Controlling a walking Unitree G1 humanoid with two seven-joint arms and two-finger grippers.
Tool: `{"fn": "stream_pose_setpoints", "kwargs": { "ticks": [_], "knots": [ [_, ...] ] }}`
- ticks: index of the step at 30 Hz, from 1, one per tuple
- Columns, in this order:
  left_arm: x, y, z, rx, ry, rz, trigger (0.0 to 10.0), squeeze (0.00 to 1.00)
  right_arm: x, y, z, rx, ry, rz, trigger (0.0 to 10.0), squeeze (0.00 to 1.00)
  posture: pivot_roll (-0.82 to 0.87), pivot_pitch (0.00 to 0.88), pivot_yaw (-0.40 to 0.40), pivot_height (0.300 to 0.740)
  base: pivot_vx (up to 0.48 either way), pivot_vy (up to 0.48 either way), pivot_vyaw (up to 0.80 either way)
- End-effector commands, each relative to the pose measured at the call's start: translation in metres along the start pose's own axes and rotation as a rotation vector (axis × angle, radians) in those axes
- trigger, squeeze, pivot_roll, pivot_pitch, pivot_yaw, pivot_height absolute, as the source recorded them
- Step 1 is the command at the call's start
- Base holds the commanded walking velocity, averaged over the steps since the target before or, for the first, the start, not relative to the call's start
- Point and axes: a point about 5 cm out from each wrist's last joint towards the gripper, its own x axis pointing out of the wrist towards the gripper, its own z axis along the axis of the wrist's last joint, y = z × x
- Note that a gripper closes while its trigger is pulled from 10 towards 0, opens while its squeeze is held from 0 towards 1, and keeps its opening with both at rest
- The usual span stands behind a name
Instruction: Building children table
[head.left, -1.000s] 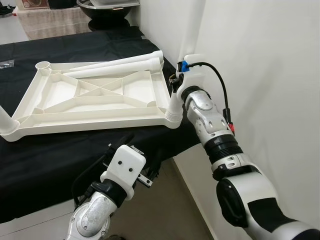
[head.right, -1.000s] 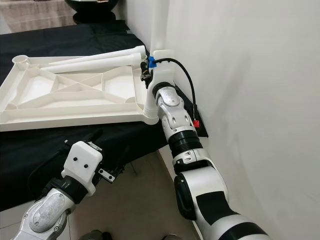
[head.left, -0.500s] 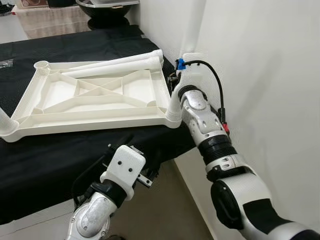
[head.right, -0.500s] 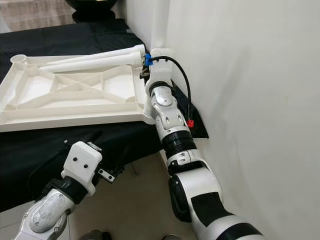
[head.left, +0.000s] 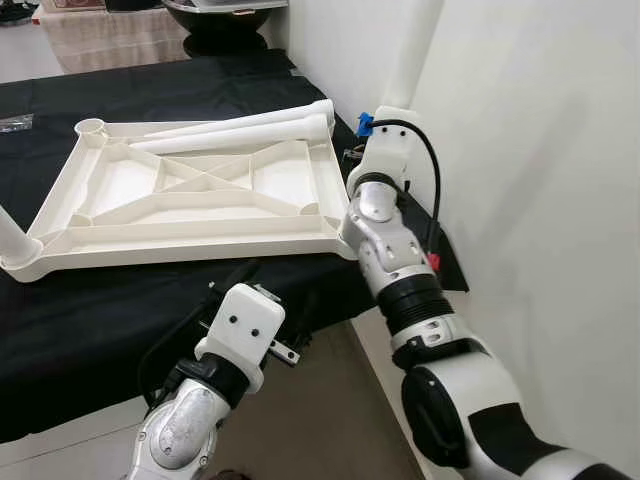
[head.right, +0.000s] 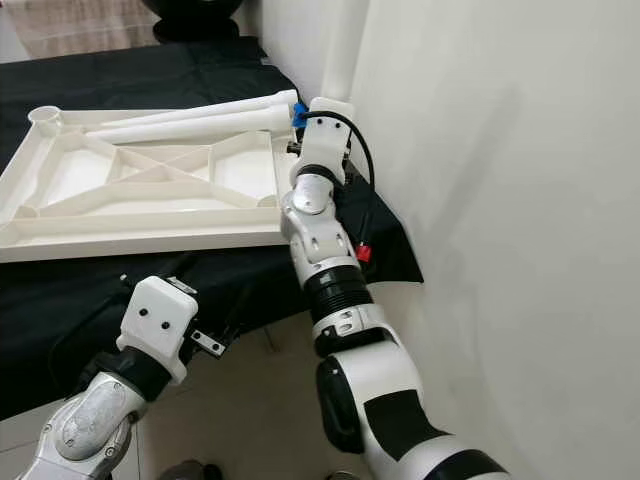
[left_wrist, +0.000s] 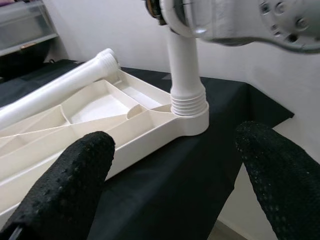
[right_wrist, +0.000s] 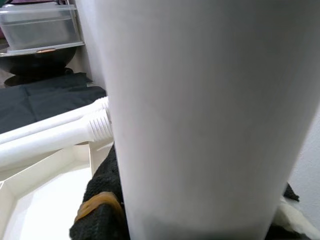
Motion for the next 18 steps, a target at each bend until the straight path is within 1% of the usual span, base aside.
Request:
{"fn": "stream_pose_setpoints", "kwargs": {
  "ticks": [1,4,6,7,9,12,18],
  "knots": [
    [0.0,-0.003,-0.003,-0.015,0.022,-0.014,10.0,0.0,-0.004,-0.01,-0.035,-0.055,0.132,-0.047,10.0,0.0,0.05,0.129,-0.08,0.74,0.0,0.0,0.0],
    [-0.001,-0.004,-0.004,-0.018,0.025,-0.017,10.0,0.0,-0.007,-0.005,-0.034,-0.055,0.121,-0.043,10.0,0.0,0.05,0.129,-0.083,0.74,0.0,0.0,0.0],
    [-0.001,-0.003,-0.002,-0.013,0.019,0.003,10.0,0.0,-0.017,0.004,-0.034,-0.069,0.113,-0.11,10.0,0.0,0.05,0.129,-0.094,0.74,0.0,0.0,0.0],
    [-0.001,-0.003,-0.002,-0.013,0.019,0.003,10.0,0.0,-0.017,0.004,-0.034,-0.069,0.113,-0.11,10.0,0.0,0.05,0.129,-0.094,0.74,0.0,0.0,0.0],
    [-0.001,-0.001,-0.001,-0.009,0.015,0.015,10.0,0.0,-0.026,0.009,-0.035,-0.072,0.113,-0.188,10.0,0.0,0.05,0.13,-0.097,0.74,0.0,0.0,0.0],
    [-0.001,0.001,-0.001,-0.01,0.012,0.028,10.0,0.0,-0.031,0.013,-0.037,-0.068,0.132,-0.225,10.0,0.0,0.05,0.129,-0.099,0.74,0.0,0.0,0.0],
    [-0.001,0.003,0.0,-0.005,0.008,0.046,10.0,0.0,-0.034,0.016,-0.04,-0.073,0.153,-0.26,10.0,0.0,0.06,0.128,-0.103,0.74,0.0,0.0,0.0]
  ]
}}
